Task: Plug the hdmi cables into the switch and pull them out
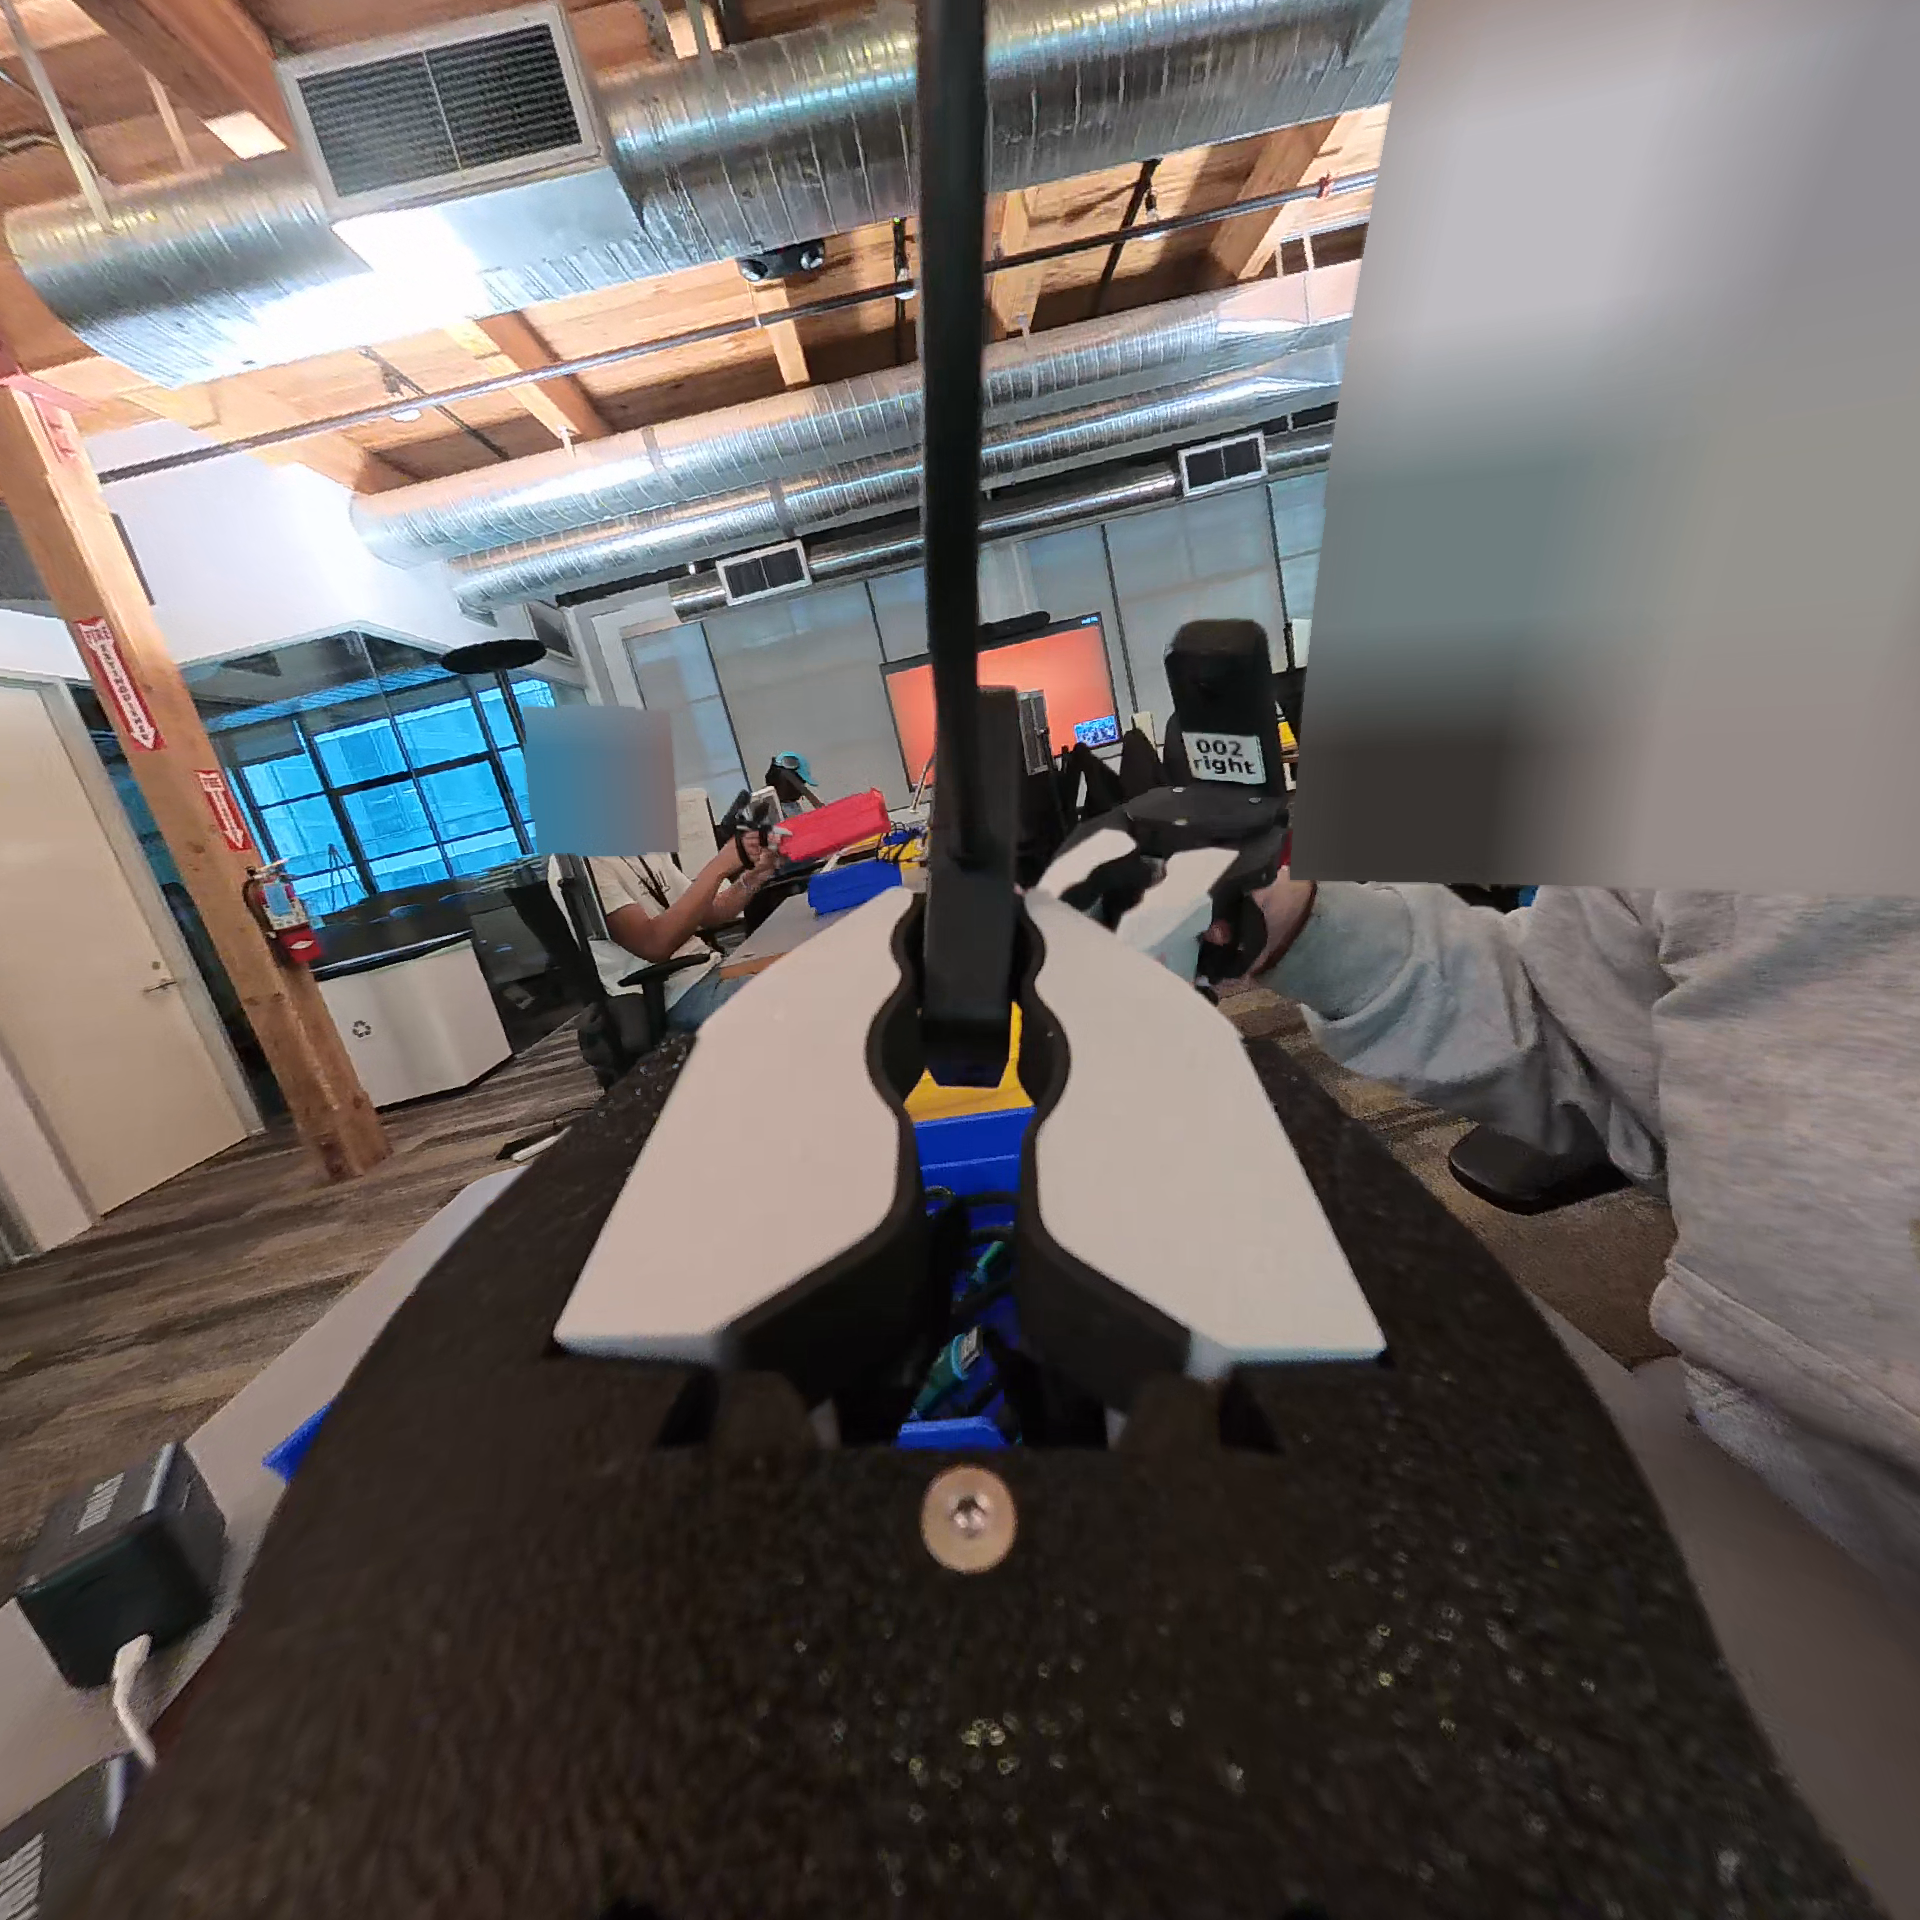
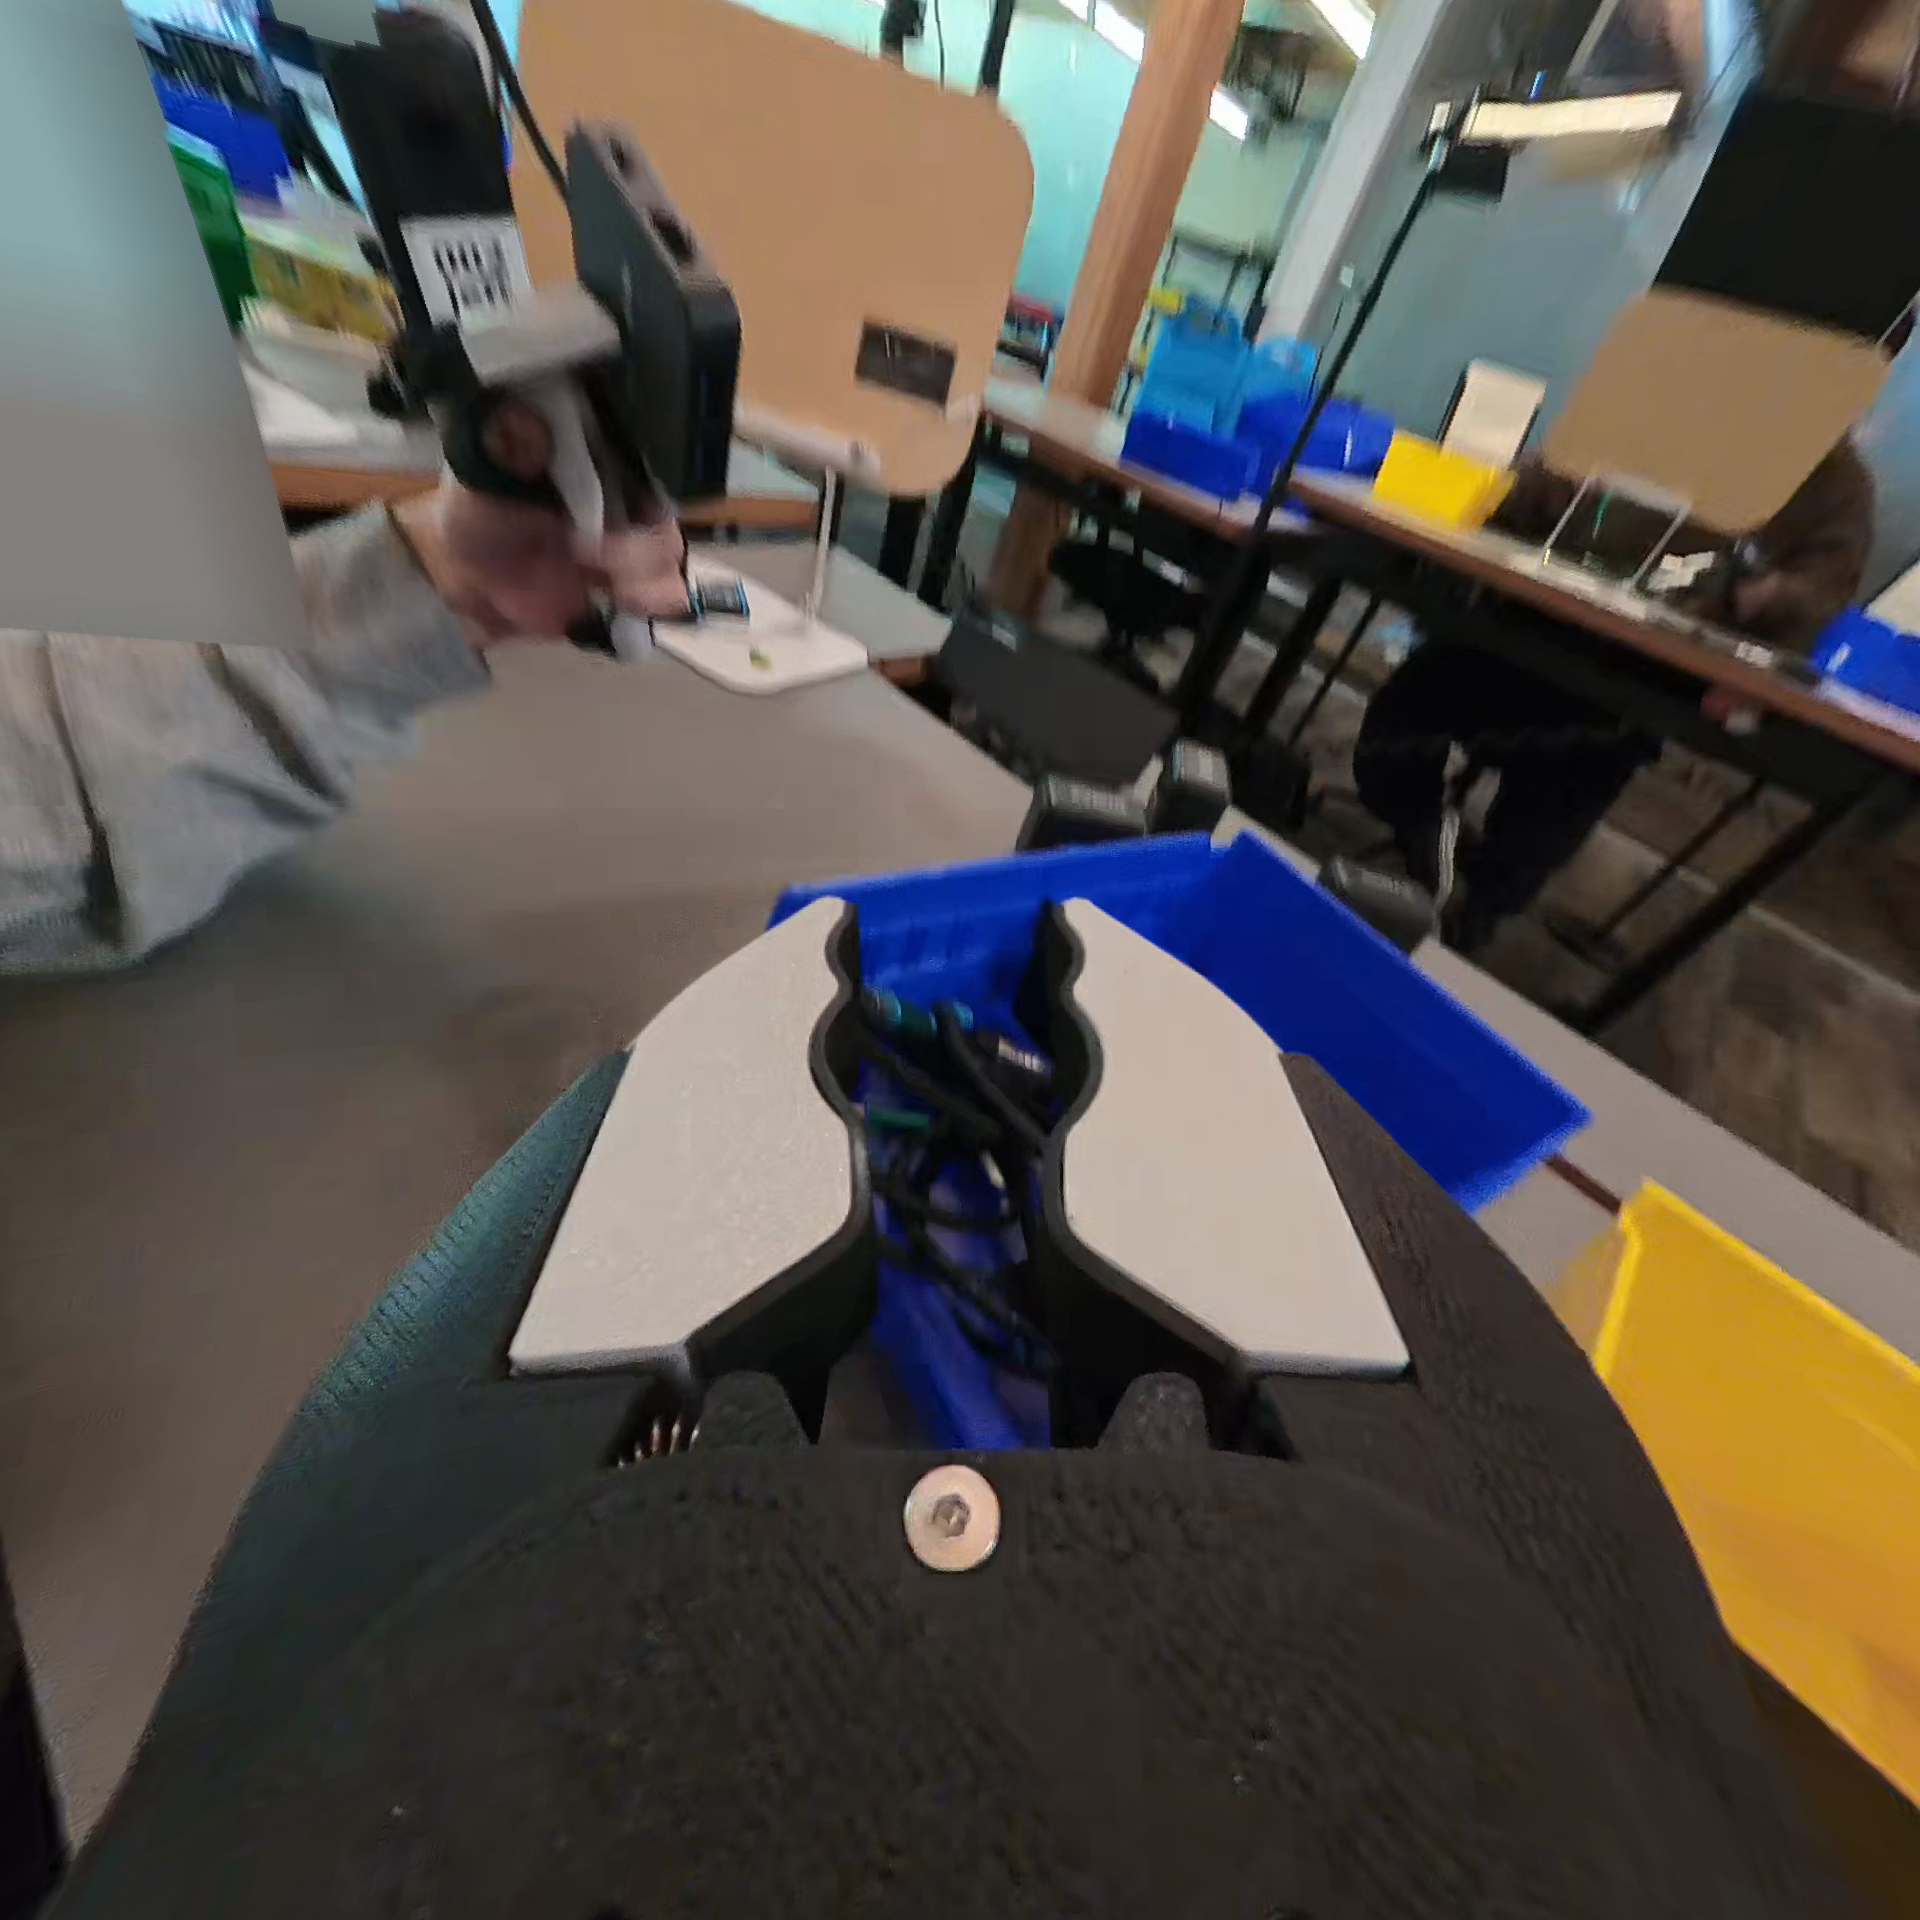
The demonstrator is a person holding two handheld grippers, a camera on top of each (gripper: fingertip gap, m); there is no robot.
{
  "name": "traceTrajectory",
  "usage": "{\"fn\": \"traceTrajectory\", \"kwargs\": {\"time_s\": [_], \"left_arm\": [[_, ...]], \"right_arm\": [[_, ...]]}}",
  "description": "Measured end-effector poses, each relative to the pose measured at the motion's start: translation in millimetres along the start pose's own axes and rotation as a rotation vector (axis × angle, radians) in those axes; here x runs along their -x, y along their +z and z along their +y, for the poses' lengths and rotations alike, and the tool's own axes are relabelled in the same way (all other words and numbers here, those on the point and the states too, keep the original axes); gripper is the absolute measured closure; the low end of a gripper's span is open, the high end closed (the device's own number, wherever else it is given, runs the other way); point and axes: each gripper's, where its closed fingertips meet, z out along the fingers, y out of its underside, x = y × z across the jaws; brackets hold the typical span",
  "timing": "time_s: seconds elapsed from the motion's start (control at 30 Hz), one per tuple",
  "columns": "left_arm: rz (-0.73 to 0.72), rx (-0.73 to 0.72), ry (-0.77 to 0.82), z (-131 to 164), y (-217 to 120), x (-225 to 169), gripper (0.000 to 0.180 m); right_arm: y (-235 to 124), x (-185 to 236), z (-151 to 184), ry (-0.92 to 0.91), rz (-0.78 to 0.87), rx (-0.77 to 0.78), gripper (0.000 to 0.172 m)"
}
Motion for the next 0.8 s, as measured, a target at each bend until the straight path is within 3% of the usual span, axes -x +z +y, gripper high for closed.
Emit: {"fn": "traceTrajectory", "kwargs": {"time_s": [0.23,0.57,0.8], "left_arm": [[0.016,-0.004,0.027,-4.5,-4.6,-4.1,0.167],[0.015,-0.024,0.052,-12.4,-12.0,-5.7,0.166],[0.014,-0.020,0.058,-13.1,-13.8,-5.8,0.166]], "right_arm": [[-8.2,0.7,45.5,-0.070,-0.014,0.265,0.136],[-1.8,-2.3,58.0,-0.092,-0.017,0.328,0.136],[10.0,0.2,77.0,-0.186,-0.066,0.486,0.136]]}}
